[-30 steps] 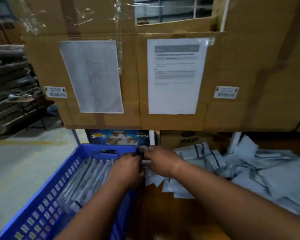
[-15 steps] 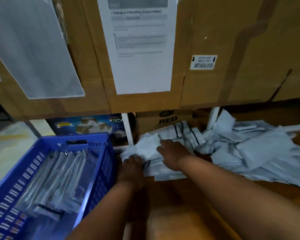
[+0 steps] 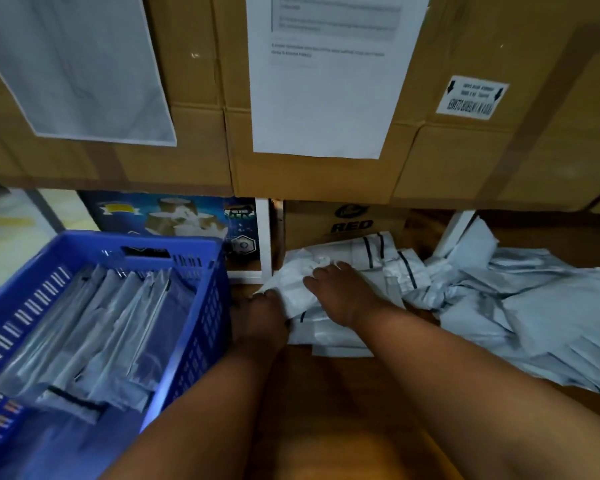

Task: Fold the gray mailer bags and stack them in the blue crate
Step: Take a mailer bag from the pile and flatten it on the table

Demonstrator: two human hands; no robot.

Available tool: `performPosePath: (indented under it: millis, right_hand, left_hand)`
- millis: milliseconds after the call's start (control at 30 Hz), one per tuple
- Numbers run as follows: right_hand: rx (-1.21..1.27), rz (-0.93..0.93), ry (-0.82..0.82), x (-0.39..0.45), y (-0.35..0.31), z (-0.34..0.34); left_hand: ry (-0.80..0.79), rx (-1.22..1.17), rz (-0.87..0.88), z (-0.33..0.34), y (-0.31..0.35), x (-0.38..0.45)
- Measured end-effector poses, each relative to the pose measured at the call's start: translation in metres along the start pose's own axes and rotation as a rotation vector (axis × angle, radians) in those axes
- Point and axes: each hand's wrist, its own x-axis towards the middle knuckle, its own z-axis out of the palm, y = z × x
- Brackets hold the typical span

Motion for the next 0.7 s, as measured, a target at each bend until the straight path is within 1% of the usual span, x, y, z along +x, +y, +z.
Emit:
performPosePath:
  millis: [67,133,233,333,400,433,500,567,633,700]
  right_hand:
    - [0.076,0.024,0.053,-0.015,0.003,-0.005]
    - [0.155,0.053,0.089,-0.037,0.002,-0.012]
    - [0.206,0.081,0.036,-0.085,-0.005,-0.017]
    - [0.252,0.071,0.034,-0.153,-0.010,-0.001]
    - [0.301,0.077,0.058,-0.200,-0.012,0.013]
    - [0.324,0.085,0.084,-0.224,-0.012,0.020]
    - [0.358,0.096,0.132,-0.274,-0.013,0.036]
    - [0.392,0.091,0.142,-0.323,-0.016,0.055]
    - [0.414,0.092,0.133,-0.369,-0.017,0.074]
    - [0.435,0.100,0.138,-0.405,-0.014,0.087]
  left_hand:
    - [0.006,-0.080,0.014,-0.011,0.004,-0.012]
    - [0.057,-0.150,0.061,-0.023,0.008,-0.026]
    - [0.116,-0.147,0.176,-0.027,0.017,-0.058]
    - [0.046,-0.073,0.270,-0.007,0.032,-0.111]
    - [0.050,-0.042,0.355,0.012,0.042,-0.152]
    - [0.070,-0.042,0.402,0.019,0.047,-0.172]
    - [0.157,-0.076,0.552,0.036,0.061,-0.212]
    - [0.223,-0.079,0.690,0.054,0.072,-0.248]
    - [0.184,-0.082,0.740,0.074,0.082,-0.281]
    - [0.130,-0.094,0.754,0.094,0.090,-0.306]
